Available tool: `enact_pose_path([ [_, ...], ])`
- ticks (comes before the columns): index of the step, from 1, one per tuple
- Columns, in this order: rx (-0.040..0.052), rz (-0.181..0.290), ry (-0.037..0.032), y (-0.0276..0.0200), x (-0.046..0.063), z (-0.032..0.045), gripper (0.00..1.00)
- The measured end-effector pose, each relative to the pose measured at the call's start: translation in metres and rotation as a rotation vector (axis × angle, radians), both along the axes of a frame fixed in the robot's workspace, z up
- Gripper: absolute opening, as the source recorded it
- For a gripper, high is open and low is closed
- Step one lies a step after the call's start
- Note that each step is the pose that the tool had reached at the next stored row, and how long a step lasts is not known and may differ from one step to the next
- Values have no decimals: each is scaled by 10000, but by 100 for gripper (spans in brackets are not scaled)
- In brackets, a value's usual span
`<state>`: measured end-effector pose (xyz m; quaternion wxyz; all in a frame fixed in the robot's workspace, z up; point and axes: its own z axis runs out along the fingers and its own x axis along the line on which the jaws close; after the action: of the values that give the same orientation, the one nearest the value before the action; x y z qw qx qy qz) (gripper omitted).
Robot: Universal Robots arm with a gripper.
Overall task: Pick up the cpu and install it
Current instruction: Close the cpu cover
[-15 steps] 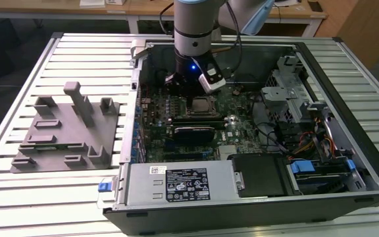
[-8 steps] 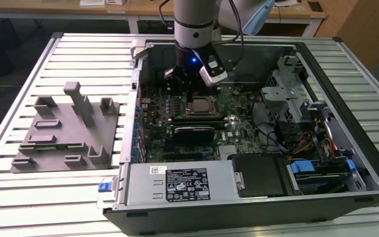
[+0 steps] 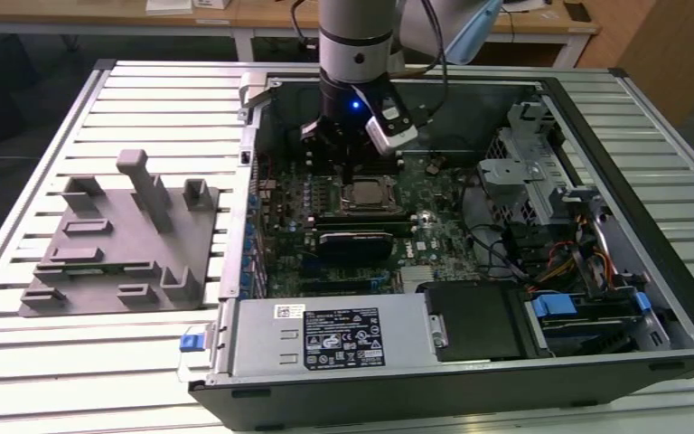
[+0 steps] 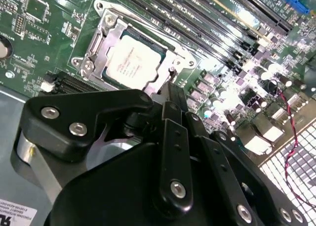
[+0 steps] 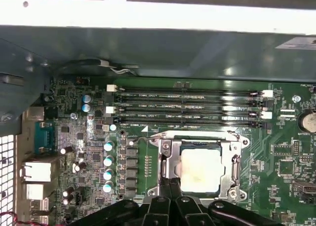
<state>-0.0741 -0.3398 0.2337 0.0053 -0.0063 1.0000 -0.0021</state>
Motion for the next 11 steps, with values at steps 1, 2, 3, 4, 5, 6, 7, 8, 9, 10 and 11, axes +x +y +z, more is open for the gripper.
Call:
enact_pose_path([
  [1, 0, -1, 0, 0, 18, 0, 11],
  [2, 1, -2, 2, 0, 41, -1, 11],
  [3, 2, -1, 5, 0, 69, -1, 11],
  [4, 2, 0, 11, 0, 100, -1, 11],
  [5, 2, -2, 17, 0, 133, -1, 11],
  [6, 2, -2, 25, 0, 167, -1, 11],
  [7, 2, -1, 32, 0, 201, -1, 11],
  [8, 2, -1, 39, 0, 236, -1, 11],
  [9, 2, -2, 45, 0, 266, -1, 11],
  [10, 2, -1, 49, 0, 294, -1, 11],
  [11, 2, 0, 53, 0, 318, -1, 11],
])
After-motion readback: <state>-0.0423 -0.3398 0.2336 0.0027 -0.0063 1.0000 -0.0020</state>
